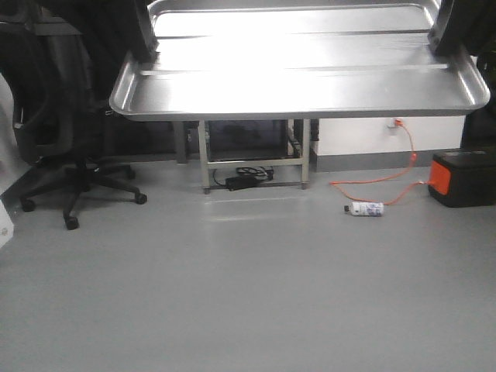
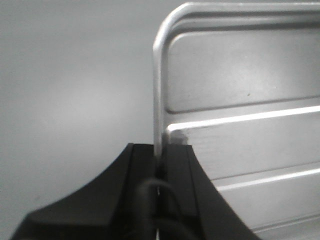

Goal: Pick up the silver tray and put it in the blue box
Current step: 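Hold the tray while the base turns and drives to the blue bin rack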

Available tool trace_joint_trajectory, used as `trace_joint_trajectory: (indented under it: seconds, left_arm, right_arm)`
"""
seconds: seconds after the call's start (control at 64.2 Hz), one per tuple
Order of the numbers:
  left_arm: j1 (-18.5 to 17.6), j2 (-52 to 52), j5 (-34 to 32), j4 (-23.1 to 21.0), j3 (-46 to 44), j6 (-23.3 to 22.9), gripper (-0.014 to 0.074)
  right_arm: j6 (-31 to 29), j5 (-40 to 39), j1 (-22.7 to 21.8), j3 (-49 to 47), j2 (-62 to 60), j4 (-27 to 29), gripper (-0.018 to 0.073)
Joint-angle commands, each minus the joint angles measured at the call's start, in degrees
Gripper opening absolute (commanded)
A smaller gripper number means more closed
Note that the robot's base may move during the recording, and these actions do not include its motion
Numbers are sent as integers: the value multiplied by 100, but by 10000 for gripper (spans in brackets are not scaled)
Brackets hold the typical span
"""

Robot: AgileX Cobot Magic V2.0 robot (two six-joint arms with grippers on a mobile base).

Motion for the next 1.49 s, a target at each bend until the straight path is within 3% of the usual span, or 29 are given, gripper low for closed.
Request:
trace_joint_trajectory:
  seconds: [0.0,1.479]
  left_arm:
    - [25,-227,82,311,-173,39,-98]
    - [25,-227,82,293,-173,39,-98]
  right_arm:
    - [-49,-88,-49,-157,-202,-452,57]
    - [-49,-88,-49,-157,-202,-452,57]
